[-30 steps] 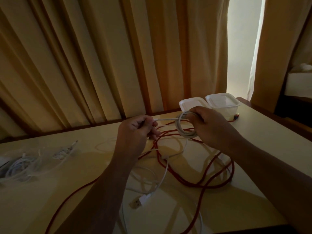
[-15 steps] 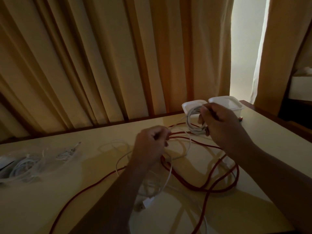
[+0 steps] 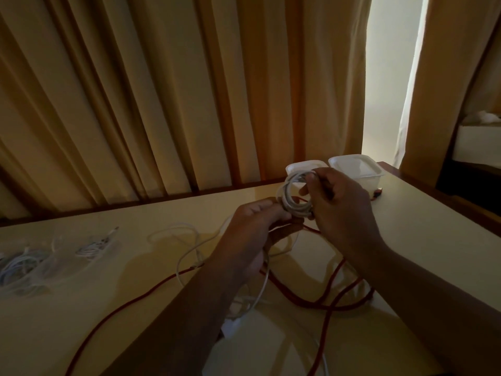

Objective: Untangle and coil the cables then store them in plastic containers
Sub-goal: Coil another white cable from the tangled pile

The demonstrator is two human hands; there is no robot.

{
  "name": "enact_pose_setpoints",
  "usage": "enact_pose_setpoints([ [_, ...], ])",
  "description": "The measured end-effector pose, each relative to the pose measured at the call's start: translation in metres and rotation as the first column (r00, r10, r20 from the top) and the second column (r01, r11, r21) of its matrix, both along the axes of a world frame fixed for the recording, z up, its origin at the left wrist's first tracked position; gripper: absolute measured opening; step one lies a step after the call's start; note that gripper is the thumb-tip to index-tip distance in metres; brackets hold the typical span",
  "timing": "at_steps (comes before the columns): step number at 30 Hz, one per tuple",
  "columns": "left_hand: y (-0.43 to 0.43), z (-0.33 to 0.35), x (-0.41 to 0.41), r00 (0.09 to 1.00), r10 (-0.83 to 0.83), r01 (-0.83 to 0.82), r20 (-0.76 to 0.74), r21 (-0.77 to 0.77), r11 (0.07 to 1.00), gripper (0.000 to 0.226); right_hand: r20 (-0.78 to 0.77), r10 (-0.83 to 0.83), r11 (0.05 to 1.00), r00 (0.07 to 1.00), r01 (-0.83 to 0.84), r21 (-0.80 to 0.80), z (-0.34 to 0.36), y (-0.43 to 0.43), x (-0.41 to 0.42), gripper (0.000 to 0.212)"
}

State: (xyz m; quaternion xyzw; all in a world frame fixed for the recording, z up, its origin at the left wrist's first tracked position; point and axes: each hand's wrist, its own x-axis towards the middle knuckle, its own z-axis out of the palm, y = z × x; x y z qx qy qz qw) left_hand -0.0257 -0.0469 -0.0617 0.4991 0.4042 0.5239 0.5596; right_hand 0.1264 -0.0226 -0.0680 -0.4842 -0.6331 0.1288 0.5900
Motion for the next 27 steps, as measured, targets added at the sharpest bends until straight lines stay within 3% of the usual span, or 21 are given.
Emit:
enact_pose_setpoints([
  [3, -0.002, 0.001, -0.002, 0.997, -0.07, 0.07, 0.033, -0.02, 0.997, 0.028, 0.002, 0.0, 1.0, 1.0, 0.0, -0.004, 0.0, 0.001, -0.001, 0.025],
  [15, 0.0, 0.006, -0.01, 0.998, -0.036, 0.037, 0.05, -0.023, 0.999, 0.026, 0.01, 0.063, 0.998, 0.998, -0.063, -0.022, -0.005, 0.003, -0.004, 0.025],
  [23, 0.0, 0.008, -0.007, 0.955, -0.081, 0.121, 0.285, -0.129, 0.984, 0.042, 0.03, 0.136, 0.99, 0.99, -0.135, -0.032, -0.01, 0.003, -0.01, 0.025],
  [27, 0.005, 0.008, -0.01, 0.94, 0.008, 0.049, 0.341, -0.158, 0.986, 0.047, 0.046, 0.123, 0.992, 0.991, -0.122, -0.006, -0.008, 0.006, -0.01, 0.024],
])
